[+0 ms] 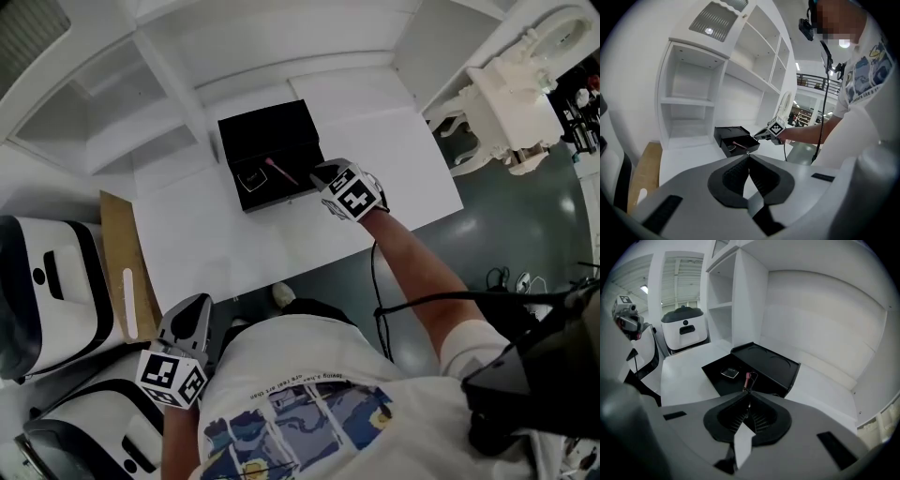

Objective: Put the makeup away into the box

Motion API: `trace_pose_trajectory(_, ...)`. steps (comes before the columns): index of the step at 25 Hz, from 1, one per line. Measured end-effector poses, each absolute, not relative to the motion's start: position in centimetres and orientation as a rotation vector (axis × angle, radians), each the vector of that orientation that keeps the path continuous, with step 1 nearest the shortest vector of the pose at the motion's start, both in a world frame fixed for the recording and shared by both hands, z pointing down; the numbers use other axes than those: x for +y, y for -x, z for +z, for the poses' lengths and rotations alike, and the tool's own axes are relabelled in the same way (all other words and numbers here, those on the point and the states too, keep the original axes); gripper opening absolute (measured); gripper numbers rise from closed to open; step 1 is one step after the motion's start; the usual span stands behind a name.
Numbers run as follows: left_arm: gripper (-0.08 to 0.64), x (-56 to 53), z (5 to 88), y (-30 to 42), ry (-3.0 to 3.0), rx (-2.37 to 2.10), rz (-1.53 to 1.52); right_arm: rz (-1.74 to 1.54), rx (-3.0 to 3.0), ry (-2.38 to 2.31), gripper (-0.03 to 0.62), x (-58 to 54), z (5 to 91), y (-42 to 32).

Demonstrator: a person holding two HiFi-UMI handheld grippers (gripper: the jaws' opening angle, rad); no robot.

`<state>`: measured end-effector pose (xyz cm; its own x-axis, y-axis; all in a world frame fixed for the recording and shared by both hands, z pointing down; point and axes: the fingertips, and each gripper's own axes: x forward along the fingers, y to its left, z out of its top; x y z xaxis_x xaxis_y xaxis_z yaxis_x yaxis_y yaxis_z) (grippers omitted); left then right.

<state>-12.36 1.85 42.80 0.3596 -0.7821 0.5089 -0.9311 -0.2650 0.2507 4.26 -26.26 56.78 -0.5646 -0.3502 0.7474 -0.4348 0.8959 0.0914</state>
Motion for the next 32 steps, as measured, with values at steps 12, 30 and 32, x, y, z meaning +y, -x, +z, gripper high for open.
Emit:
trace_pose_trajectory(12,0.014,3.3,43.2,15.0,-2.021,-1.568,0.37,0.114,-2.068,-0.509,0.034,-29.3,62.2,-1.9)
trace_pose_trajectory(30,0.014,2.1,43.1,15.6,-2.0,-1.574,0.375,0.08,-1.926,-0.461,0.038,-29.6,64.4,-1.6)
trace_pose_trajectory(32,0.014,2.1,43.1,15.4,-1.999,-1.567,0.376,0.09,-1.935,-0.458,0.045,-29.4,64.3,-1.5)
